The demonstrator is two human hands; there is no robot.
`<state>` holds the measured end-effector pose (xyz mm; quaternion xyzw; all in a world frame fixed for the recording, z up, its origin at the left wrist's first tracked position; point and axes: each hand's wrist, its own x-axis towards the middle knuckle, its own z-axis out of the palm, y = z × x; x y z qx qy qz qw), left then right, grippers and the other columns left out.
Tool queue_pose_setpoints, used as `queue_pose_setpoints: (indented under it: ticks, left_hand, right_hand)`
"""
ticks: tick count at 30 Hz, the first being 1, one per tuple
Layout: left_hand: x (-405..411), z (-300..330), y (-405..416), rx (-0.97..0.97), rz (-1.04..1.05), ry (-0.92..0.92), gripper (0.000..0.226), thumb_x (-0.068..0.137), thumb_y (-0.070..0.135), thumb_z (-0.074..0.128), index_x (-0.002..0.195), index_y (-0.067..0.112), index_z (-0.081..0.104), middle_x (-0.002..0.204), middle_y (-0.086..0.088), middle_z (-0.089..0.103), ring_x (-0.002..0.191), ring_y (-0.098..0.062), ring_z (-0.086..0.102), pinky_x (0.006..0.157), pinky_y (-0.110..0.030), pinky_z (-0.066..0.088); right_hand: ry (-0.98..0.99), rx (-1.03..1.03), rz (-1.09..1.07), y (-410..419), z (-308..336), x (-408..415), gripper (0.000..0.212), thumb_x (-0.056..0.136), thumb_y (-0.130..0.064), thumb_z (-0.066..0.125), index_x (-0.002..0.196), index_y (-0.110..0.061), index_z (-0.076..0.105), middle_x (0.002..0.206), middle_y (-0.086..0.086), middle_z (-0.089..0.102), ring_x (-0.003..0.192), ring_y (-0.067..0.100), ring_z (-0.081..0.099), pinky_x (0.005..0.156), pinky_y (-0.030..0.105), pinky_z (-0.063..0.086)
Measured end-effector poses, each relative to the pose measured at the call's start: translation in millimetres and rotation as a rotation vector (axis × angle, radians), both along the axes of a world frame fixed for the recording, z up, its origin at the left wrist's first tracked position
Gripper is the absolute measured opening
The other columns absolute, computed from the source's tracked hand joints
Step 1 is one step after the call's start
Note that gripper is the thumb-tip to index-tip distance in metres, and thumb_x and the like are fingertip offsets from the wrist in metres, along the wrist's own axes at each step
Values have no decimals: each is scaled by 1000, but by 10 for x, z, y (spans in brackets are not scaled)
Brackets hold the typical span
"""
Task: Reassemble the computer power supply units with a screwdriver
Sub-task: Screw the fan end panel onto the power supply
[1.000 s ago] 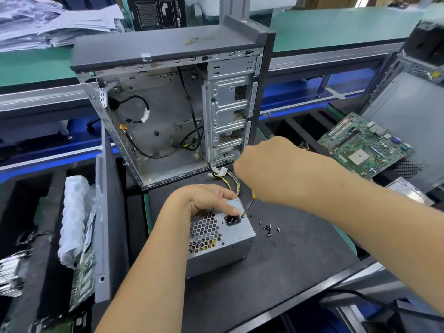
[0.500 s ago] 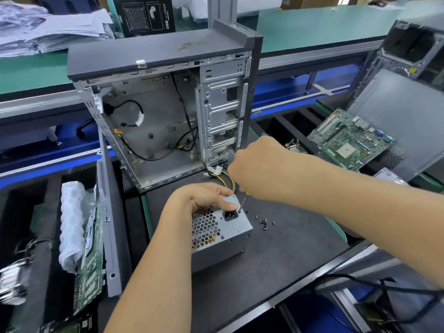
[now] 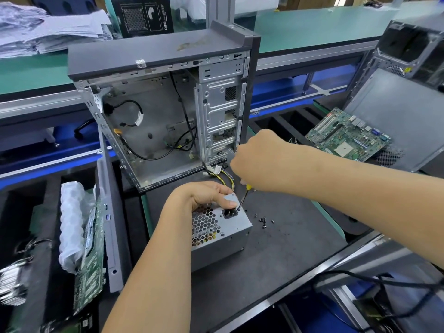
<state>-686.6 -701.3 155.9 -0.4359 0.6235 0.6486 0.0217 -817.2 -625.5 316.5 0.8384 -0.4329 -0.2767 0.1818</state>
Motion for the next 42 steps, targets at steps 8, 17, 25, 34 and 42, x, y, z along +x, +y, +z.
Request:
queue_pose_setpoints:
  ticks: [8, 17, 25, 34, 42]
  left_hand:
    - [6, -46, -15, -9, 33, 17, 46, 71, 32, 77, 112, 10, 71, 110, -12, 68, 96, -19, 54, 114, -41, 30]
    - [9, -86, -29, -25, 57, 30, 42, 77, 24, 78, 117, 15, 69, 124, -3, 67, 105, -14, 57, 100, -33, 39]
    - [11, -62, -17, -13, 26, 40, 13, 81, 22, 76, 93, 17, 77, 94, -4, 70, 79, -14, 55, 79, -24, 40]
    - [-3, -7, 9, -45, 8, 44, 9, 89, 15, 69, 87, 22, 74, 73, 9, 67, 62, -4, 49, 62, -17, 36]
    - [-8, -13, 9, -51, -9, 47, 16, 90, 16, 68, 78, 24, 75, 68, 11, 65, 52, 0, 48, 62, -20, 33]
  right_hand:
    - [-43, 113, -6, -31, 18, 4, 20, 91, -13, 54, 111, -11, 49, 91, 5, 47, 63, 18, 37, 45, 27, 22]
    - [59, 82, 3, -12, -42, 89, 8, 95, -22, 50, 100, -17, 53, 68, -1, 34, 56, 14, 32, 46, 26, 21]
    - [17, 47, 39, -20, 57, 70, 11, 92, -5, 48, 95, -15, 50, 69, -1, 32, 59, 16, 36, 48, 27, 23]
    - [69, 191, -29, -56, 20, 48, 30, 89, -27, 64, 112, -11, 53, 98, 3, 52, 75, 22, 50, 52, 30, 33]
    - [67, 29, 92, -99, -11, 50, 11, 97, -8, 44, 98, -14, 53, 77, 1, 45, 61, 15, 37, 47, 25, 18]
